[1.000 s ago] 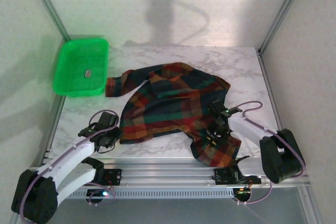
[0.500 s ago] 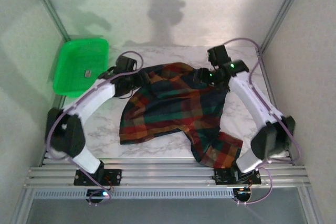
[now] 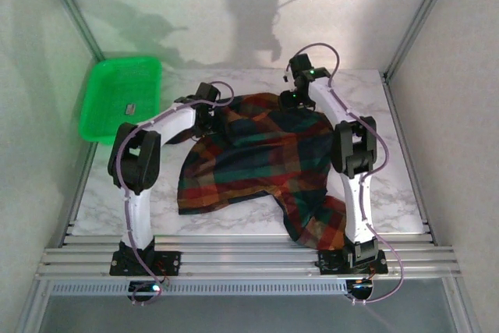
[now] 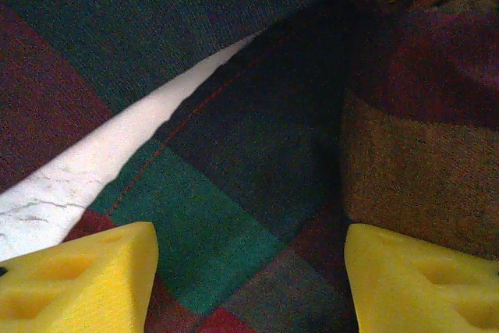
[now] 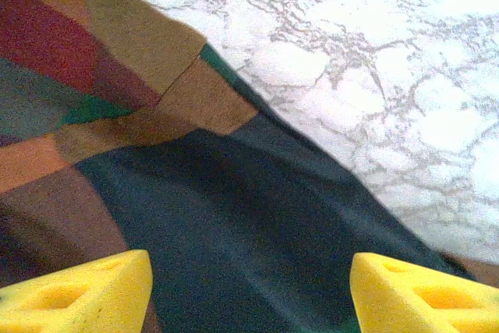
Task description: Fold and stack the long sleeve shirts
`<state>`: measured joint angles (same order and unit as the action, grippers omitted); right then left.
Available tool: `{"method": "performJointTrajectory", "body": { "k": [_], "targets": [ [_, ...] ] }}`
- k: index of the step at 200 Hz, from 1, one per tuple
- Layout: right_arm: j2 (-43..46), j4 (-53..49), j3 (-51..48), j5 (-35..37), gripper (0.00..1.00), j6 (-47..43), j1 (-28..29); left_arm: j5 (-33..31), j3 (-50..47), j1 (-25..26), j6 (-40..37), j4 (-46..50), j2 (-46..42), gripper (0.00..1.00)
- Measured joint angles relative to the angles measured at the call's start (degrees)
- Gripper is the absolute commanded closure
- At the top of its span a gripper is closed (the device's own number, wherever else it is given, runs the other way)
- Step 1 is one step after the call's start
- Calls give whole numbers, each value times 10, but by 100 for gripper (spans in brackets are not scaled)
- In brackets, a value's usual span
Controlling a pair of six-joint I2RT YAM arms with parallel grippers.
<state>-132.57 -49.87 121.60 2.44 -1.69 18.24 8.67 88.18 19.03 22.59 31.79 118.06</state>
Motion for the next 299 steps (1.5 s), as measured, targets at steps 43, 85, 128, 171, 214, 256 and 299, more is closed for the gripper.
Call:
{"method": "performJointTrajectory", "body": {
  "k": [43, 85, 128, 171, 214, 256, 299],
  "targets": [
    [-80, 2, 71, 6, 32, -7, -7, -26, 22, 0, -9, 9, 37, 39],
    [-117, -1, 95, 6, 48, 5, -8, -41, 44, 0, -12, 15, 63, 52],
    [-181, -29, 197, 10, 85, 57, -15, -66, 56, -8, -2, 17, 76, 95],
    [-185, -21, 186, -24, 100, 216, -79, -81, 19, -56, 27, 5, 52, 99],
    [-158, 14, 136, -35, 83, 291, -139, -82, -31, -96, 44, -9, 4, 98],
    [-157, 52, 150, -111, 44, 206, -130, -60, -31, -67, 41, -30, -1, 98],
    [-157, 51, 216, -151, 40, 101, -61, -54, -12, -17, 33, -35, 17, 98]
  ]
}}
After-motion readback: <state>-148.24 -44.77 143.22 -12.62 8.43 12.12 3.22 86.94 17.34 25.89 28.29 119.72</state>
